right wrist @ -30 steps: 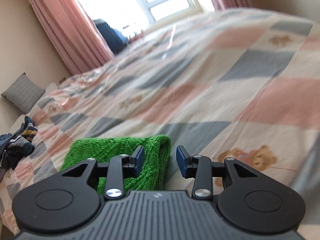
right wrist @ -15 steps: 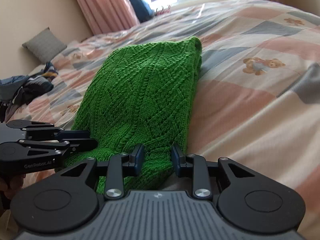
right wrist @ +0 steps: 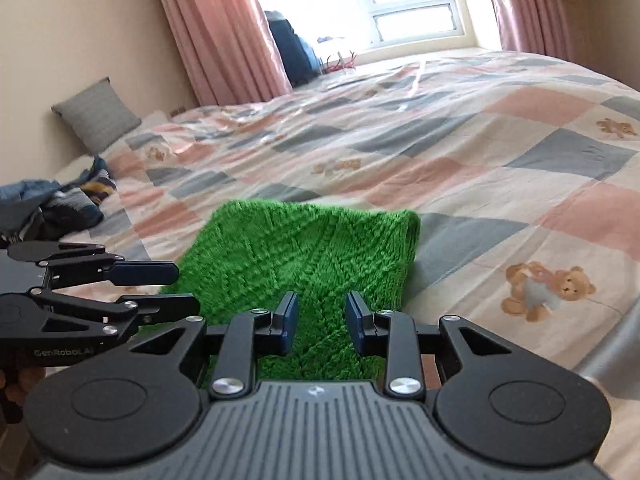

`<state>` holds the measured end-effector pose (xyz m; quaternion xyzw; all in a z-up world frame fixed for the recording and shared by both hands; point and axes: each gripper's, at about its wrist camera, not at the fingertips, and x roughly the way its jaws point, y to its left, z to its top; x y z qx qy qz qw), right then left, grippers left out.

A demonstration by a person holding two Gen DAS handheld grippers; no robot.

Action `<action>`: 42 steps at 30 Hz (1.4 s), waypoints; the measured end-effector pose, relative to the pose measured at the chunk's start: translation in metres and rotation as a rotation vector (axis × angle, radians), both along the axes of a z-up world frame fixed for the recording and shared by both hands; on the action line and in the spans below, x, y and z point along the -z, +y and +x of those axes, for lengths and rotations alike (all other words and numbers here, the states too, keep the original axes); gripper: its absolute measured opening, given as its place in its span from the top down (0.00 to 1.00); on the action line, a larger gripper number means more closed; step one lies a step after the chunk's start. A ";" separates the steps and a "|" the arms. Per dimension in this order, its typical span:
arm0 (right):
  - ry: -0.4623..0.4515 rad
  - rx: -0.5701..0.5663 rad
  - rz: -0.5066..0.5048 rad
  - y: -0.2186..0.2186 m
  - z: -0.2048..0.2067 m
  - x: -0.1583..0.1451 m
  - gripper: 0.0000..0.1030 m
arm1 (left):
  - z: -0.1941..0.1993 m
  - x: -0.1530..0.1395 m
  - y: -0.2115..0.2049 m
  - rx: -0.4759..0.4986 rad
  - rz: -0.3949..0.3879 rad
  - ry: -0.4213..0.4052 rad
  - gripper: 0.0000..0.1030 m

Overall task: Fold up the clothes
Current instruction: 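Lower the folded vest onto the duvet with both grippers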

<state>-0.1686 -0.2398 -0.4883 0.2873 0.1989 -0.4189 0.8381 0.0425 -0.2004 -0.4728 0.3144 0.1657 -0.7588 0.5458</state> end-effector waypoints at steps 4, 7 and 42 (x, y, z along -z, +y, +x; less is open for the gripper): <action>0.031 -0.020 0.049 -0.010 0.005 0.033 0.75 | 0.008 0.029 -0.004 0.026 0.006 -0.017 0.75; 0.021 -0.025 0.070 -0.014 0.002 0.045 0.76 | 0.013 0.029 -0.002 0.039 -0.002 0.001 0.76; -0.140 0.049 -0.033 -0.010 -0.031 -0.019 0.75 | 0.069 -0.031 0.011 -0.011 -0.015 0.238 0.96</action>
